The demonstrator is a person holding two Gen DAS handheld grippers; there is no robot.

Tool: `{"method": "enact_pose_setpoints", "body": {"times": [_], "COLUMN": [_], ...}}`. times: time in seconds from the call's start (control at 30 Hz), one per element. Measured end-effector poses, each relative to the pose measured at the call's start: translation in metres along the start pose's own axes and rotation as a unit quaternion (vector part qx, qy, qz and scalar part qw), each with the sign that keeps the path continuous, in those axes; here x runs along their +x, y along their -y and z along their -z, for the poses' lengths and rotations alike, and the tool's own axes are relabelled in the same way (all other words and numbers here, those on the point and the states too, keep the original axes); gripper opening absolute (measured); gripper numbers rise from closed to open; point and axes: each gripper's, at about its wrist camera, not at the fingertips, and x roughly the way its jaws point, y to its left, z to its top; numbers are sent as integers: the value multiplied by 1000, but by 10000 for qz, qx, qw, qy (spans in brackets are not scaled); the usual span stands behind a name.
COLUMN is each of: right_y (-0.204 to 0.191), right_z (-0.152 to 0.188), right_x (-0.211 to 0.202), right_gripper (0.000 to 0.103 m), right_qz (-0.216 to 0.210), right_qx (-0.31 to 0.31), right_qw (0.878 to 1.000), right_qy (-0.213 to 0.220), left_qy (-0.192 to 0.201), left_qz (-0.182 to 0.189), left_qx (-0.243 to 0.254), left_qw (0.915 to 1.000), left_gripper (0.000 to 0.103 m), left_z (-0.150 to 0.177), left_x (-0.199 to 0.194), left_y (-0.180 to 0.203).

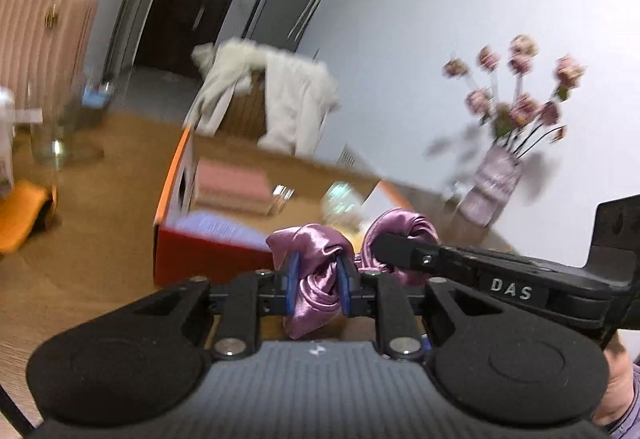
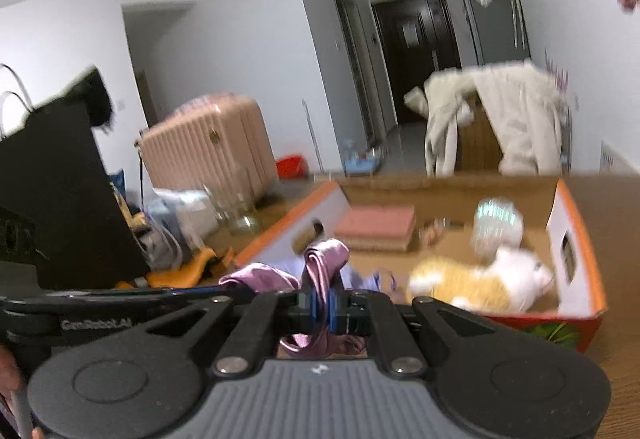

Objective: Organize soft objects
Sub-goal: 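Carry the pink satin bow into the red box and open both grippers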

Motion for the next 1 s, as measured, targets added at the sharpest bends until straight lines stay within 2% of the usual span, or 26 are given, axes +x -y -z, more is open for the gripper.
{"method": "enact_pose_setpoints", "body": {"times": [0.23, 0.33, 0.47, 0.53, 0.77, 1.0], "right_y": [-32, -50, -68, -73, -79, -68], "right_z": [-7, 9, 39, 51, 62, 52], "right_x": [-78, -120, -166, -183, -223, -216], "right_gripper": [6, 6, 6, 6, 6, 6], "right_qz": [-184, -236, -277, -265, -231, -319], "right_qx": [-121, -188, -219, -226, -256, -168], "right_qw": [9988, 9981, 9979, 9982, 9973, 9971], "right_qy": [436, 530, 534, 479, 645, 668], "left_qy": [356, 303, 447, 500, 481, 466], "left_qz": [41, 47, 207, 236, 291, 354], "left_qx": [194, 211, 87, 210, 282, 277], "left_qw": [9992, 9993, 9988, 9983, 9980, 9979], "left_gripper": [20, 20, 20, 19, 17, 17], "left_z": [0, 19, 47, 57, 71, 54], "left_x": [-73, -107, -153, -167, -176, -159], "left_y": [52, 75, 96, 108, 126, 117]}}
